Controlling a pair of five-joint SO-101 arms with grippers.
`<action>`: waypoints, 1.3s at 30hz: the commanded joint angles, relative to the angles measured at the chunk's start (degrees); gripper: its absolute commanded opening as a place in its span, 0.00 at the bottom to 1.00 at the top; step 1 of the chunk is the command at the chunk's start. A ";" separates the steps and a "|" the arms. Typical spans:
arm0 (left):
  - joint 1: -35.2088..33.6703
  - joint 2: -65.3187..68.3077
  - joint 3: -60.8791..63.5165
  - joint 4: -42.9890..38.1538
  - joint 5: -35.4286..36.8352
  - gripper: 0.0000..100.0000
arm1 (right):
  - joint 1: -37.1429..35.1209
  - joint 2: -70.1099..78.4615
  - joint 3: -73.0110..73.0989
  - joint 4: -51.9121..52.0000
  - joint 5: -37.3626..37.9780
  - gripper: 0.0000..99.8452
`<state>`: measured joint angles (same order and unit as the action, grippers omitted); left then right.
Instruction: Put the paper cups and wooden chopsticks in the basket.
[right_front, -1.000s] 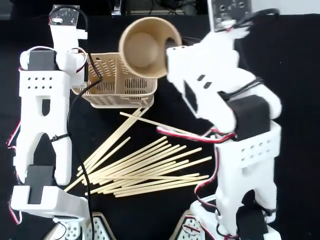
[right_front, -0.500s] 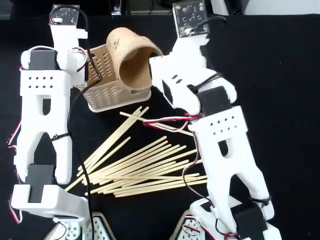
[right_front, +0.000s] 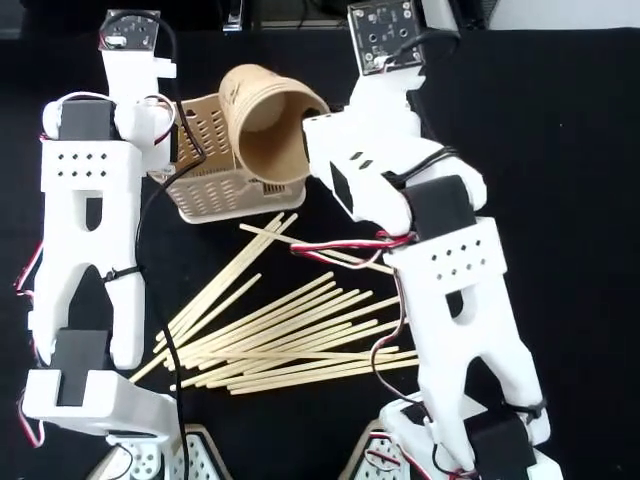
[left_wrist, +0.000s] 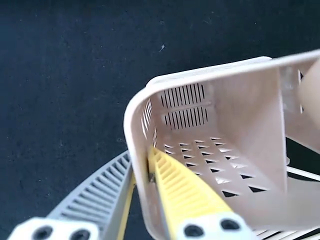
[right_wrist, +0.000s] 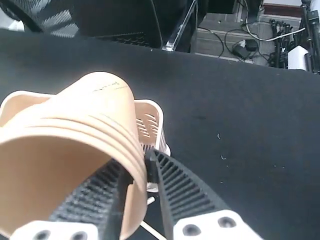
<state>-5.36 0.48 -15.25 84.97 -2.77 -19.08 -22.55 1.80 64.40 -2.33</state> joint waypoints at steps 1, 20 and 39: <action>1.10 -0.18 0.31 -0.09 0.35 0.03 | -0.53 -1.19 -4.53 2.11 1.85 0.01; 1.27 -0.18 0.75 0.09 0.35 0.03 | -0.53 3.38 -4.53 1.41 10.11 0.01; 1.27 -0.09 0.66 -0.09 0.35 0.03 | -0.88 17.54 -35.82 18.02 15.56 0.14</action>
<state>-5.19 0.48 -15.16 85.05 -2.77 -19.16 -4.62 -22.20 78.11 12.79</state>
